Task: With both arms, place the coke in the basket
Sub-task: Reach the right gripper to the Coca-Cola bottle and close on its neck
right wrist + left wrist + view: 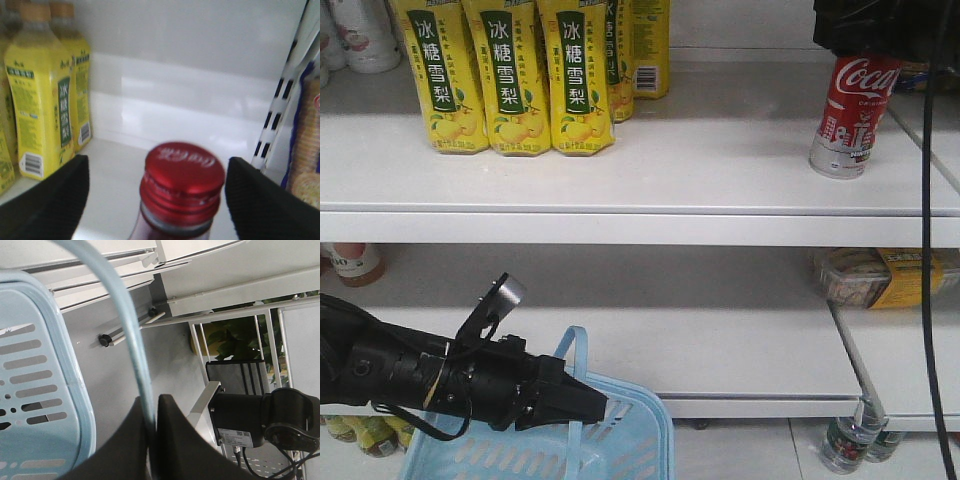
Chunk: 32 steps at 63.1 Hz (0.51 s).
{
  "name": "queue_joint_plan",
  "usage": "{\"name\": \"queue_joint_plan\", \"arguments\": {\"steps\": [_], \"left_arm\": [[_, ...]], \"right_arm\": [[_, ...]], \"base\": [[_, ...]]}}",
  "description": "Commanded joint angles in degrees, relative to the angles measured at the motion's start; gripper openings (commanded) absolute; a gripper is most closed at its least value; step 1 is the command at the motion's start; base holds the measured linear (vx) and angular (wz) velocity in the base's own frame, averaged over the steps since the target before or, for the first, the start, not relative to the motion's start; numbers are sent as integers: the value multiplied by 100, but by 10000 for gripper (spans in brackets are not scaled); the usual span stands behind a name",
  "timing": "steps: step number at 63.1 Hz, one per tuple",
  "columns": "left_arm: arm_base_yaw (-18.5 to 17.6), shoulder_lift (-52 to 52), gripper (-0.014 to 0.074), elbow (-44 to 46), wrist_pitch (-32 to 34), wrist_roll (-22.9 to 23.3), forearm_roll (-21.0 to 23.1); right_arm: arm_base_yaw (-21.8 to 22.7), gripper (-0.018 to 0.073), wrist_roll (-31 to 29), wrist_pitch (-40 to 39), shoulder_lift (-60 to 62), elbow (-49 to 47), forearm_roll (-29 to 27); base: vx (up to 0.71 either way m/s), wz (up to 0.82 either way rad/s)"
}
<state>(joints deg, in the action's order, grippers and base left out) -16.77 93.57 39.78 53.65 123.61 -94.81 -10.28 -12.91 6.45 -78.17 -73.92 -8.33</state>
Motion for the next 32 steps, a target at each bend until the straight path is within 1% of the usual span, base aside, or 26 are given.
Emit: {"name": "queue_joint_plan", "arguments": {"steps": [1,10,15,17,18,32], "left_arm": [[-34,-261,-5,113,57,-84,364],[-34,-261,-5,113,57,-84,364],[-34,-261,-5,113,57,-84,364],[-34,-261,-5,113,57,-84,364],[-34,-261,-5,113,57,-84,364],[-34,-261,-5,113,57,-84,364]], "right_arm": [[39,428,-1,-373,133,-210,-18],[39,183,-1,-279,214,-210,-93],[39,40,-1,-90,330,-210,-159],[39,-4,-7,15,392,-210,-170],[39,-17,-7,61,420,-210,-170],[39,-10,-42,685,874,-210,-165]], "base": [[0,0],[0,0],[0,0],[0,0],[0,0],[0,0]]}}
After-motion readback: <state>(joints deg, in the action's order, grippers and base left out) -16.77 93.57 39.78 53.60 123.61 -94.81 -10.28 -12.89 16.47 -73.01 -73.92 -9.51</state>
